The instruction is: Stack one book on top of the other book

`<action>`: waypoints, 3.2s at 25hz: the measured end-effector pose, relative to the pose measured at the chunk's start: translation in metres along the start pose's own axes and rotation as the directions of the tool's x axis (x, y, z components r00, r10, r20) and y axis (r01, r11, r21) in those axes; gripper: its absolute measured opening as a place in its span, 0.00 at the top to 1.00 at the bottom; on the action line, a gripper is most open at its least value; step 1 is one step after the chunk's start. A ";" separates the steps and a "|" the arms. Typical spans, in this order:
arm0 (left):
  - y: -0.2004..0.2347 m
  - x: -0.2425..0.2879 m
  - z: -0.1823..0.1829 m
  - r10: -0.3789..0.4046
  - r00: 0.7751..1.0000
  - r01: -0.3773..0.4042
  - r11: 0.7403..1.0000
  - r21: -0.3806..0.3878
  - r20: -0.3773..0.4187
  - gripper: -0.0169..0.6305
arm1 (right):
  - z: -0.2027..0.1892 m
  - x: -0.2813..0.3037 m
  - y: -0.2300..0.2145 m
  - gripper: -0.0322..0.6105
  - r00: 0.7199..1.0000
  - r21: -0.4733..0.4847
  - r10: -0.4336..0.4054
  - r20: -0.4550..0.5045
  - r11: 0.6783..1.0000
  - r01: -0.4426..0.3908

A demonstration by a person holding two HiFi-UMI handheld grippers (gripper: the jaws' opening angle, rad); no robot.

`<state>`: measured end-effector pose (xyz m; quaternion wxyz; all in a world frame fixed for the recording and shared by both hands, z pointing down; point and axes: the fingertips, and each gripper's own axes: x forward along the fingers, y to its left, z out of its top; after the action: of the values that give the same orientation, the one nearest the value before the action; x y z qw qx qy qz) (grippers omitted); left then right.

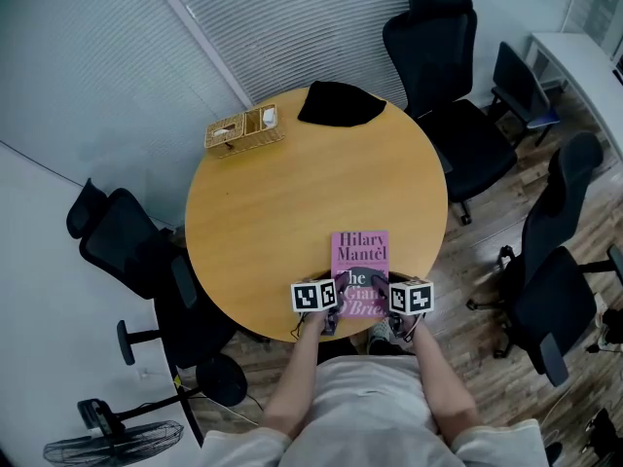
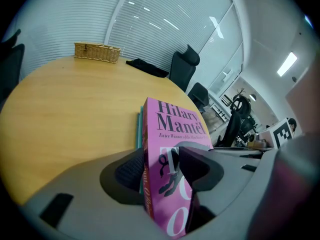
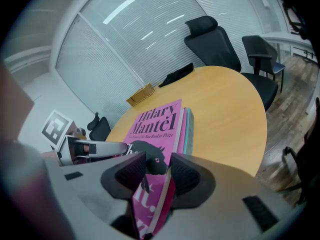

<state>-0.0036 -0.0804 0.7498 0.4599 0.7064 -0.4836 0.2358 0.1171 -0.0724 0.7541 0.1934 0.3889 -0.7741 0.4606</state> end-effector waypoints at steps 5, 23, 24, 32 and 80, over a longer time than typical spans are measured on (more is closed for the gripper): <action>0.002 0.003 0.001 -0.010 1.000 0.010 1.000 -0.016 0.003 0.62 | 0.000 0.003 -0.001 0.69 1.000 0.000 0.001 -0.002 1.000 -0.001; -0.001 0.005 0.003 -0.023 1.000 0.023 1.000 0.007 0.002 0.62 | 0.002 0.003 -0.006 0.69 1.000 0.011 -0.008 -0.009 1.000 0.008; 0.000 0.004 0.004 -0.024 1.000 0.024 1.000 0.011 0.014 0.60 | 0.002 0.002 -0.006 0.69 1.000 0.007 -0.018 -0.008 1.000 0.018; 0.004 -0.028 0.015 0.000 0.994 -0.007 0.998 0.061 0.109 0.59 | 0.019 -0.019 -0.010 0.72 0.997 -0.029 -0.050 0.054 0.998 0.052; -0.035 -0.107 0.001 -0.079 0.938 0.006 0.977 0.213 0.337 0.93 | 0.023 -0.066 0.018 0.92 0.991 -0.298 0.016 0.132 0.954 0.024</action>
<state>-0.0170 -0.0276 0.6512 0.2966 0.7914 -0.5135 0.1486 0.1454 -0.0591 0.6890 0.1990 0.3864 -0.8452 0.3110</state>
